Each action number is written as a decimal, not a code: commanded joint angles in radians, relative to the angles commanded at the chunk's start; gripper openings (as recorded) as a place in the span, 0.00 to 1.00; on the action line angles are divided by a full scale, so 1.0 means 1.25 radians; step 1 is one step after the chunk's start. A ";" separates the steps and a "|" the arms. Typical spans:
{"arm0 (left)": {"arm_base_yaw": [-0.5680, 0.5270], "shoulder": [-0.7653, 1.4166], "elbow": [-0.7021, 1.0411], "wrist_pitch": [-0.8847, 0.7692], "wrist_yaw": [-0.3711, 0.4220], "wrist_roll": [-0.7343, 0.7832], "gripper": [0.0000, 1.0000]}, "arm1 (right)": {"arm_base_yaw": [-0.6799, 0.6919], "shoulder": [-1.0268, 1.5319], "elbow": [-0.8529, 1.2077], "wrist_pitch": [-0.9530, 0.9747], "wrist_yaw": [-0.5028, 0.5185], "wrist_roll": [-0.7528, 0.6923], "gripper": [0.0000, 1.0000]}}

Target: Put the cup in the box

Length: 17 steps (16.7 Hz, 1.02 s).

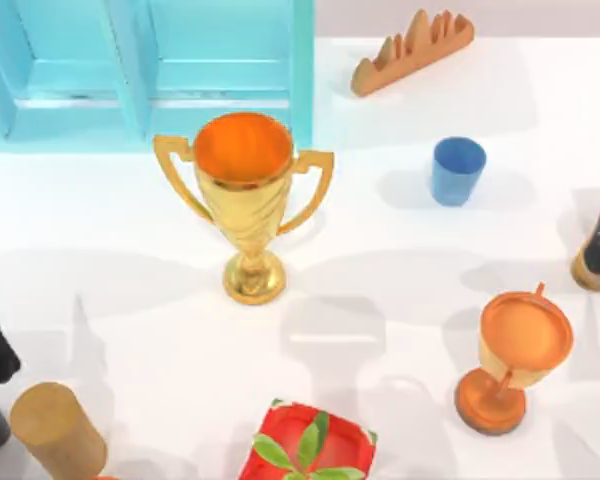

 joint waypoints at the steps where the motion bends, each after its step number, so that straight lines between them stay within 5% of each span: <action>1: 0.000 0.000 0.000 0.000 0.000 0.000 1.00 | 0.000 0.000 0.000 0.000 0.000 0.000 1.00; 8: 0.000 0.000 0.000 0.000 0.000 0.000 1.00 | 0.050 0.155 0.146 -0.104 -0.005 0.067 1.00; 17: 0.000 0.000 0.000 0.000 0.000 0.000 1.00 | 0.188 0.807 0.678 -0.570 0.019 0.244 1.00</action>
